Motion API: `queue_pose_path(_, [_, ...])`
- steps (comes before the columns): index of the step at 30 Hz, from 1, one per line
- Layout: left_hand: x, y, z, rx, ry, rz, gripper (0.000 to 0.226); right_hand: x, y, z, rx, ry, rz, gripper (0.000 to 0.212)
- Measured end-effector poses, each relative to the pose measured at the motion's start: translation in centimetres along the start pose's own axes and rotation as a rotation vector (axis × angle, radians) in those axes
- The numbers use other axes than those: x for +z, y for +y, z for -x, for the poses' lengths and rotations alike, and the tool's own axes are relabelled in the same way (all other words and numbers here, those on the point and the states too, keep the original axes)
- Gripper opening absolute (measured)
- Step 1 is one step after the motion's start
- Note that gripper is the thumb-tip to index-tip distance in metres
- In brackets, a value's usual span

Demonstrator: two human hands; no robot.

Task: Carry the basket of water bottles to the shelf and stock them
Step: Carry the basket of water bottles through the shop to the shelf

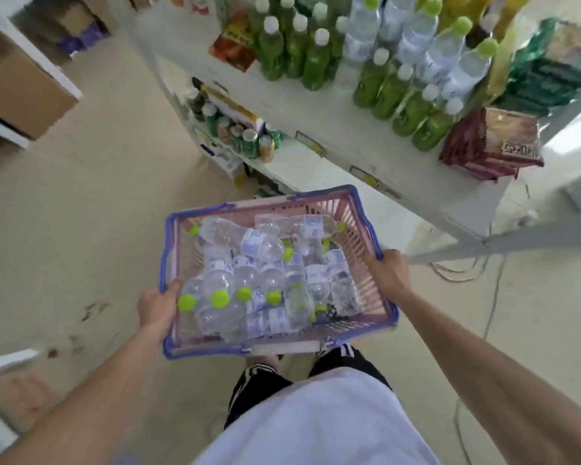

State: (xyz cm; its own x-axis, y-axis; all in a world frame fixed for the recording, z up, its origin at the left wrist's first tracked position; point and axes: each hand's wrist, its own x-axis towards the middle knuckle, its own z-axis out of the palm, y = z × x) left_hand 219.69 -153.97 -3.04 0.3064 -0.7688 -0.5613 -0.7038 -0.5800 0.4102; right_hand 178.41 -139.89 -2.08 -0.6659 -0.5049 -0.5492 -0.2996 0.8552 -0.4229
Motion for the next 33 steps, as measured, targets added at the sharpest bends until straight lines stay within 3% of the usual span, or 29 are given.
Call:
queue_pose_path(7, [0.6, 7.3, -8.3, 0.147, -0.129, -0.209, 0.056, 2.8, 1.4, 2.6, 0.279, 0.088, -0.192, 0.038])
queue_pose_path(15, [5.7, 10.5, -13.5, 0.22, -0.286, -0.279, 0.044, 6.9, 3.4, 2.0, 0.428, 0.19, -0.271, 0.038])
queue_pose_path(21, [13.4, 8.9, -19.0, 0.301, -0.377, -0.339, 0.047, 14.0, 8.1, 0.5, 0.542, 0.295, -0.274, 0.043])
queue_pose_path(26, [22.4, 5.2, -24.5, 0.298, -0.435, -0.362, 0.058, 22.5, 14.4, -3.4, 0.683, 0.294, -0.289, 0.045])
queue_pose_path(33, [35.5, -1.8, -31.8, 0.326, -0.536, -0.438, 0.054, 33.4, 23.7, -9.8, 0.728, 0.233, -0.232, 0.043])
